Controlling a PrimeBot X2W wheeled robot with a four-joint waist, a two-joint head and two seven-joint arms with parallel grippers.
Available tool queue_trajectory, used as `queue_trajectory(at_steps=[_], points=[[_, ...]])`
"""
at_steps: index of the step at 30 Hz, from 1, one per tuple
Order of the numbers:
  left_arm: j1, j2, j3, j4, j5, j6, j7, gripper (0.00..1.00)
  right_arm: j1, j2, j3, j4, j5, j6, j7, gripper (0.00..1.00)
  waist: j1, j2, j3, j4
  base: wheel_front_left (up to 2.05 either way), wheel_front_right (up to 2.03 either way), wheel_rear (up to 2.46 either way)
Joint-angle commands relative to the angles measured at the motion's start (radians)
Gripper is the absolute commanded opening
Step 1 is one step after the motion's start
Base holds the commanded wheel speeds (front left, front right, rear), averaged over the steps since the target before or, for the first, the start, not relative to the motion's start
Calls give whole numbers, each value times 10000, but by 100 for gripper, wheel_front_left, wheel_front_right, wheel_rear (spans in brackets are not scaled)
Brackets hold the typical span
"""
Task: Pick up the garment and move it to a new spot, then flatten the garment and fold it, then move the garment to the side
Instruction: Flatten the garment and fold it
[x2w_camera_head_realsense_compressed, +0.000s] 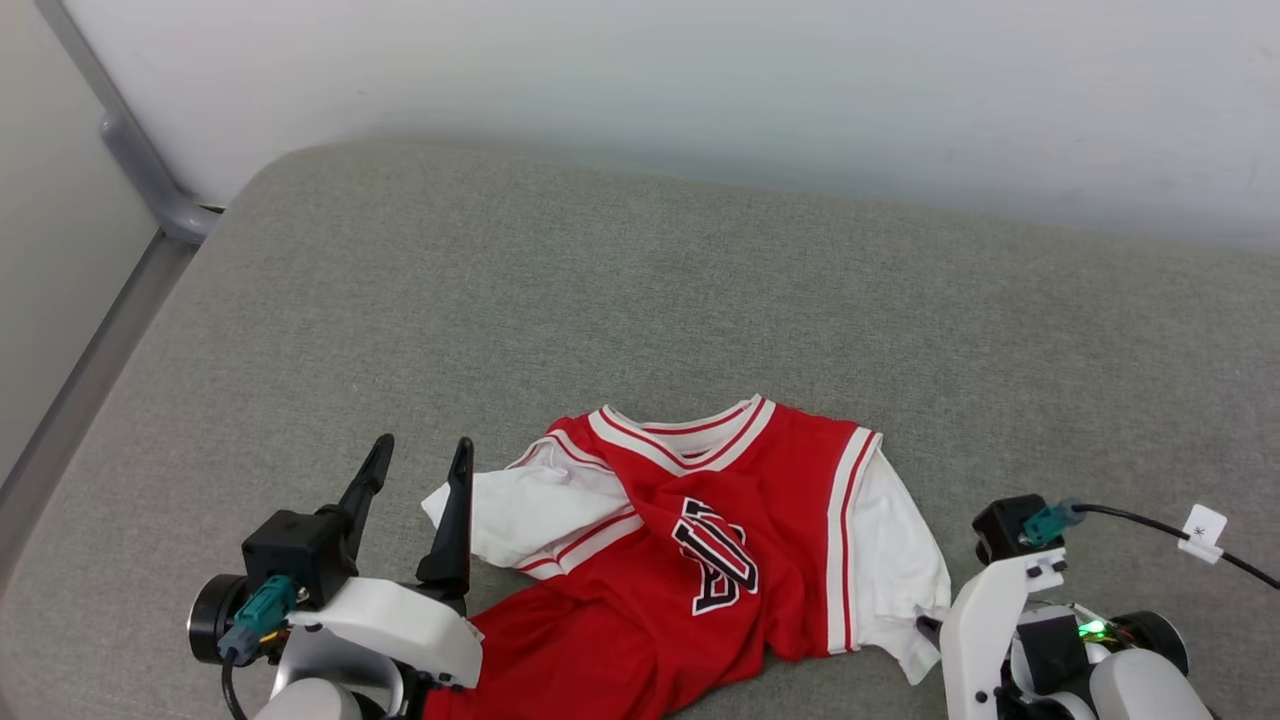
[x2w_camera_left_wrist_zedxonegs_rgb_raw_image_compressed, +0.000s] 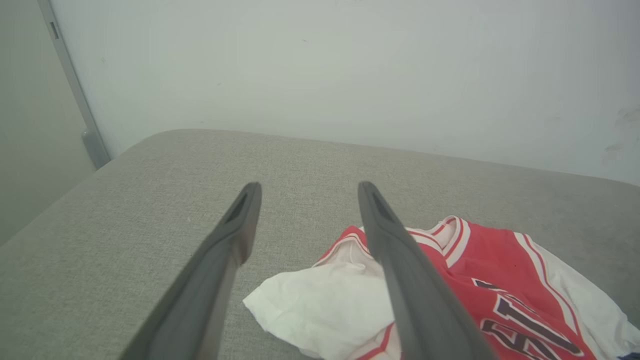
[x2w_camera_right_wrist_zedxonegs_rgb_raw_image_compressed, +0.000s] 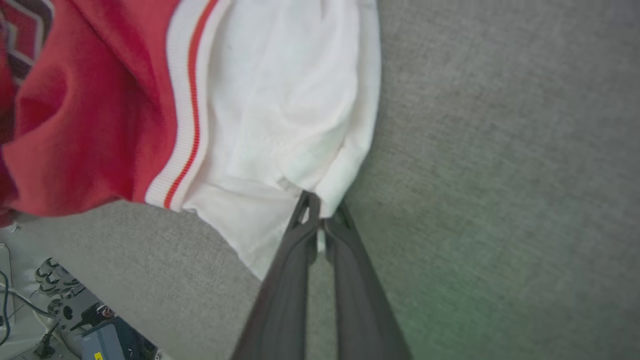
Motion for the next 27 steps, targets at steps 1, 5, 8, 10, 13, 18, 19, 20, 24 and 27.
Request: queue_trajectory(at_steps=[1,5,8,10,13,18,19,20,24,27], points=[[110,10,56,13,-18,42,-56,100,-109,-52,-73,-11,-58,-15,-237,0,0,0,-56,-102,0,0,0],[167,43,89,38,-89,65,-37,100,-217,-219,-629,-638,-216,-12,-1111,0,0,0,-165,-291,0,0,0],[241,85,121,40,-136,99,-13,100,-35,-413,-1251,-1015,-396,-12,-1474,0,0,0,-219,-423,0,0,0],[282,94,124,44,-176,110,9,100,138,-531,-1791,-1211,-522,-12,-1609,0,0,0,-241,-489,0,0,0],[343,110,146,77,-246,126,24,100,462,-561,-2722,-1327,-713,-12,-1630,0,0,0,-252,-572,0,0,0],[427,79,188,193,-394,120,47,100,1005,-494,-4162,-738,-889,-12,-1889,0,0,0,-238,-653,0,0,0],[453,80,197,215,-430,116,48,100,1099,-441,-4309,-543,-938,-12,-1978,0,0,0,-233,-668,0,0,0],[485,80,204,241,-459,113,45,100,1124,-361,-4392,-359,-951,-12,-2104,0,0,0,-227,-689,0,0,0],[605,133,250,358,-546,110,53,100,1025,-19,-4325,258,-782,-12,-2791,89,0,0,-254,-802,0,0,0],[712,169,242,442,-620,93,89,100,975,110,-4174,480,-794,-11,-3692,100,0,0,-407,-864,0,0,0]])
